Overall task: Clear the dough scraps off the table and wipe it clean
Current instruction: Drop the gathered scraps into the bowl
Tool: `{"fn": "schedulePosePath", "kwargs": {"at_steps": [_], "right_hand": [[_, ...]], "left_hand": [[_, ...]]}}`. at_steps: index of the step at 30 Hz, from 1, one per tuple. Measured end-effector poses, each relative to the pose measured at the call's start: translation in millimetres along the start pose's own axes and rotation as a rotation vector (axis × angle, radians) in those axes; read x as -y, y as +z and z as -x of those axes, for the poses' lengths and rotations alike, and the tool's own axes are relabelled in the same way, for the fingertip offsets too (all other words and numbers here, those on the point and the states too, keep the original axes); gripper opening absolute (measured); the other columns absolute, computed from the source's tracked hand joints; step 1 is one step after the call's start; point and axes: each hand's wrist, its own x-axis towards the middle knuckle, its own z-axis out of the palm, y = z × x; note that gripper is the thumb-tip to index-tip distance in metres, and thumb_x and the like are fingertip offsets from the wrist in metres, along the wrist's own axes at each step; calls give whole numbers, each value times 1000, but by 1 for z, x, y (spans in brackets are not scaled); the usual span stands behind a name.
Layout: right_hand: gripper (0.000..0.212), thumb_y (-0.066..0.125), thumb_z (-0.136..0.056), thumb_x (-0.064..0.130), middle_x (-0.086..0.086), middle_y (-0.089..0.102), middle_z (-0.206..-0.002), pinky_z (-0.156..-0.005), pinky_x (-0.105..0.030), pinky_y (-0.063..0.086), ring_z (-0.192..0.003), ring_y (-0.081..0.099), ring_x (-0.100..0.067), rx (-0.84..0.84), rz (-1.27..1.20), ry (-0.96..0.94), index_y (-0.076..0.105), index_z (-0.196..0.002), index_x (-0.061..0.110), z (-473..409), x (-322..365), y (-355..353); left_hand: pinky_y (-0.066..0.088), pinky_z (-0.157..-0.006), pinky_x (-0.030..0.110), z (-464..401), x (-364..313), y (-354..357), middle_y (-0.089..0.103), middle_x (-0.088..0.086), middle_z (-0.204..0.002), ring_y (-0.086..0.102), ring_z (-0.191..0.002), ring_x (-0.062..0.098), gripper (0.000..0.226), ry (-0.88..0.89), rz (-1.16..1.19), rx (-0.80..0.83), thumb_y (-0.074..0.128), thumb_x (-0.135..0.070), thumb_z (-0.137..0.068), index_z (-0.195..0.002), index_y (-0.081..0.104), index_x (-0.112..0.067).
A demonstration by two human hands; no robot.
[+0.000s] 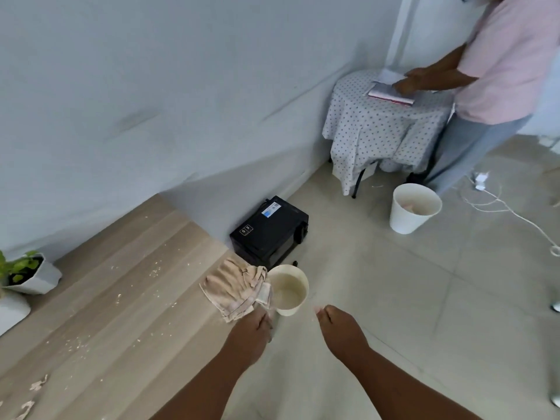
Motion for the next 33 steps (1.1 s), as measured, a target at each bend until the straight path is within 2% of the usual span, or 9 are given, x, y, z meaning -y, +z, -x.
{"fn": "schedulePosePath", "kwargs": {"at_steps": [4, 7, 11, 16, 21, 24, 28, 33], "right_hand": [[45, 41, -107, 47, 4, 55, -68, -61, -31, 39, -64, 51, -10, -49, -102, 73, 44, -69, 22, 0, -27, -28], [46, 42, -107, 45, -4, 64, -75, -70, -38, 48, -73, 61, -21, -59, -197, 125, 52, -74, 14, -1, -40, -41], [48, 45, -107, 43, -10, 68, -79, -78, -43, 52, -80, 66, -27, -66, -286, 172, 57, -81, 5, -8, -51, -46], [49, 45, -106, 45, -3, 60, -70, -73, -43, 51, -67, 55, -19, -64, -280, 210, 53, -76, 8, -30, -61, -53], [49, 48, -104, 49, -1, 56, -65, -61, -39, 48, -59, 50, -17, -67, -305, 265, 51, -72, 12, -69, -61, -80], [48, 51, -102, 49, 1, 56, -58, -42, -30, 42, -43, 48, -17, -69, -383, 328, 54, -76, 9, -98, -56, -97], [46, 52, -102, 49, -1, 62, -56, -42, -28, 47, -41, 58, -21, -36, -448, 369, 60, -82, 8, -136, -44, -112], [46, 53, -103, 48, -4, 64, -57, -41, -27, 45, -43, 58, -23, -9, -487, 383, 58, -79, 9, -167, -39, -111]], "left_hand": [[38, -56, 31, -8, -30, 36, 71, 13, -70, 46, -52, 11, 35, -54, 196, -16, 46, -30, -107, -76, 57, -19], [35, -50, 28, -16, -38, 49, 71, 20, -72, 46, -50, 14, 34, -112, 272, -18, 48, -31, -107, -81, 60, -12], [35, -47, 25, -35, -35, 56, 72, 19, -75, 46, -50, 13, 33, -155, 268, 15, 48, -32, -106, -83, 61, -13], [38, -58, 31, -69, -32, 72, 64, 4, -61, 52, -58, 17, 34, -173, 260, 53, 47, -30, -106, -80, 61, -13], [38, -61, 32, -112, -51, 85, 61, -2, -60, 48, -53, 11, 34, -170, 285, 108, 46, -28, -107, -81, 61, -12], [38, -58, 30, -142, -69, 86, 62, -2, -60, 46, -49, 8, 33, -163, 311, 143, 46, -29, -106, -81, 61, -14], [36, -50, 26, -186, -86, 84, 64, -3, -63, 45, -47, 10, 35, -206, 367, 152, 47, -36, -105, -80, 61, -17], [35, -43, 21, -212, -93, 82, 64, -2, -65, 47, -45, 14, 35, -247, 458, 132, 47, -34, -107, -83, 60, -12]]}}
